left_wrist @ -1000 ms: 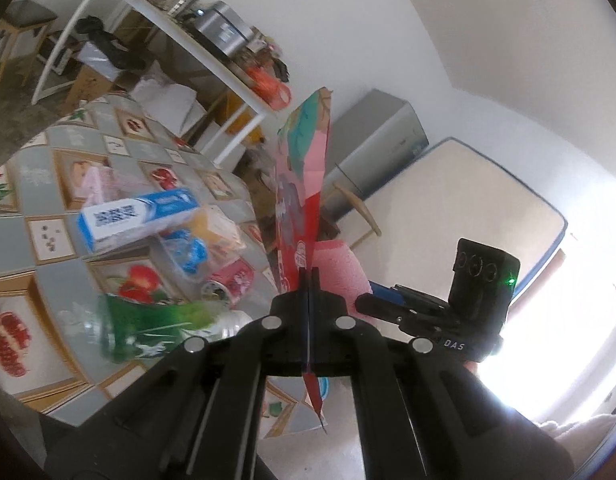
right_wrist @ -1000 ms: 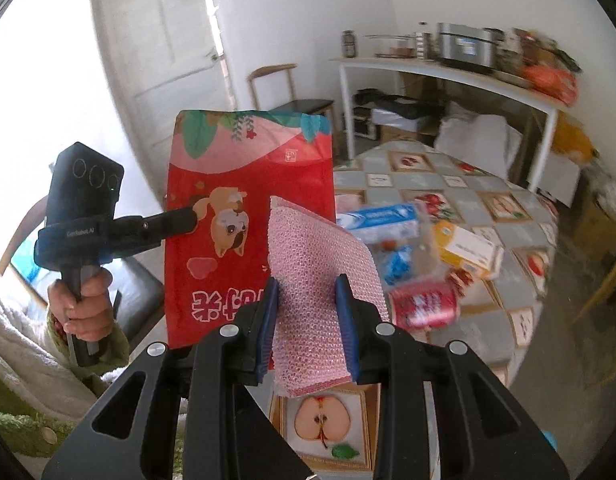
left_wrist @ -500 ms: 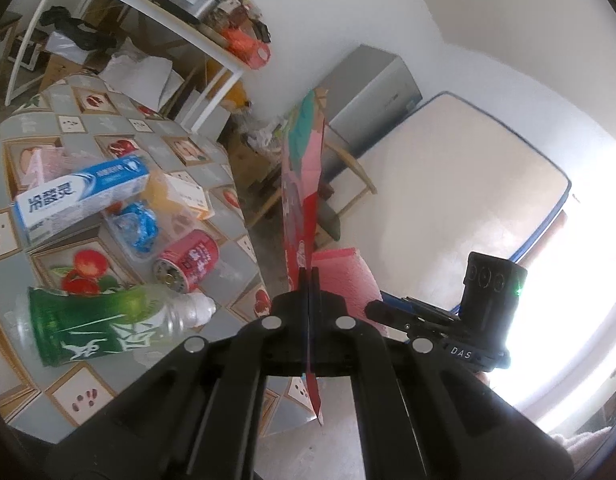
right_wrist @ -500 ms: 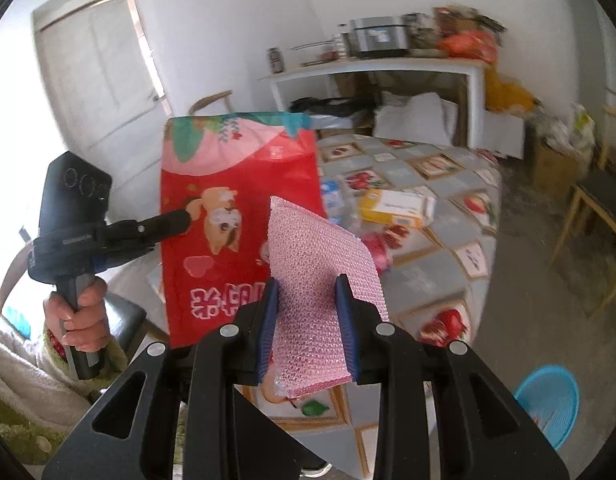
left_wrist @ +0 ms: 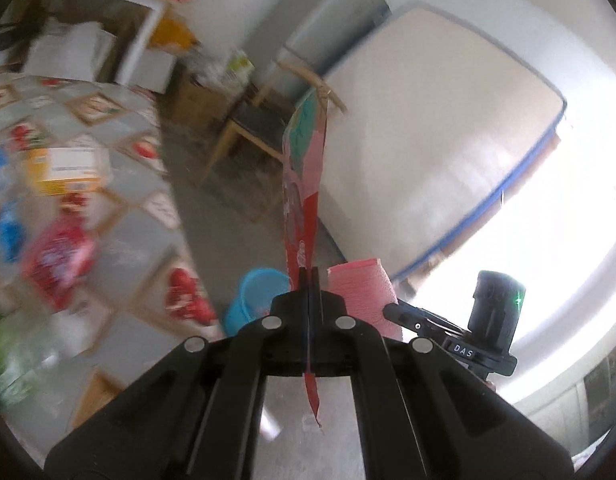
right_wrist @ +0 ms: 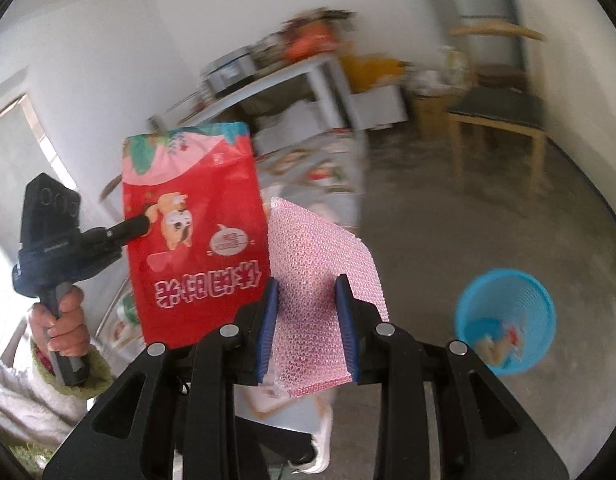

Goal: Collect trash
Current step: 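Lift the red snack bag and pink scrubber off the table with both tools, then carry both items over the blue wastebasket and open both tools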

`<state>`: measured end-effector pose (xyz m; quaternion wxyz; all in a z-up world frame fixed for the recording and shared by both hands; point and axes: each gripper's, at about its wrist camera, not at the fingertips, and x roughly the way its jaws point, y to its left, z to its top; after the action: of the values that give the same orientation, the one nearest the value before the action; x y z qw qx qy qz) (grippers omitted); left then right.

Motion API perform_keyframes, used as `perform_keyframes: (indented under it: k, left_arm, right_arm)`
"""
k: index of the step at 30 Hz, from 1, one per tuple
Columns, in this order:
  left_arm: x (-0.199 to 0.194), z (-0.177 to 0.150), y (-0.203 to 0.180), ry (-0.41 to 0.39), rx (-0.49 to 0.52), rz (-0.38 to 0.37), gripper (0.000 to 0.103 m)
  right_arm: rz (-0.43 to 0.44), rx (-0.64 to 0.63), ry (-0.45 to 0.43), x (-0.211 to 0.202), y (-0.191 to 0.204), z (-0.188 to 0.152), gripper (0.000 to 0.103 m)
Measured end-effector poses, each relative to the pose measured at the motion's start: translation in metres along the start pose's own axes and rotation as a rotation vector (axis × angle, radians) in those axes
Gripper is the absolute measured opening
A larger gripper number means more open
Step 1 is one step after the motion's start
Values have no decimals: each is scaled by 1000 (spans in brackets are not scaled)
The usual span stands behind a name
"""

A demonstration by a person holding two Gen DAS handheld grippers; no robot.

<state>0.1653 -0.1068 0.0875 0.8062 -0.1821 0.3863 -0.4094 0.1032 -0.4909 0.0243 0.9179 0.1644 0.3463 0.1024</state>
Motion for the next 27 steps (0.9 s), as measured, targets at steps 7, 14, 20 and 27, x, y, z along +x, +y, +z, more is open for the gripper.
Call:
perform_keyframes:
  k: [7,14,20,27]
  left_arm:
    - [146,12,-38,250,85,45,0]
    - [267,-4,-43,414,148,139,0]
    - [346,-8,-47,482,201,208,0]
    - [417,-4,-38,484,270,314,31]
  right_arm:
    - [-112,284,0,6,-119,-23,29]
    - [-144,490,31,44,-204,-35,29]
    - [-162,584,36,89,-250,-25,29]
    - [-240,704,40,142,-305,-28,64]
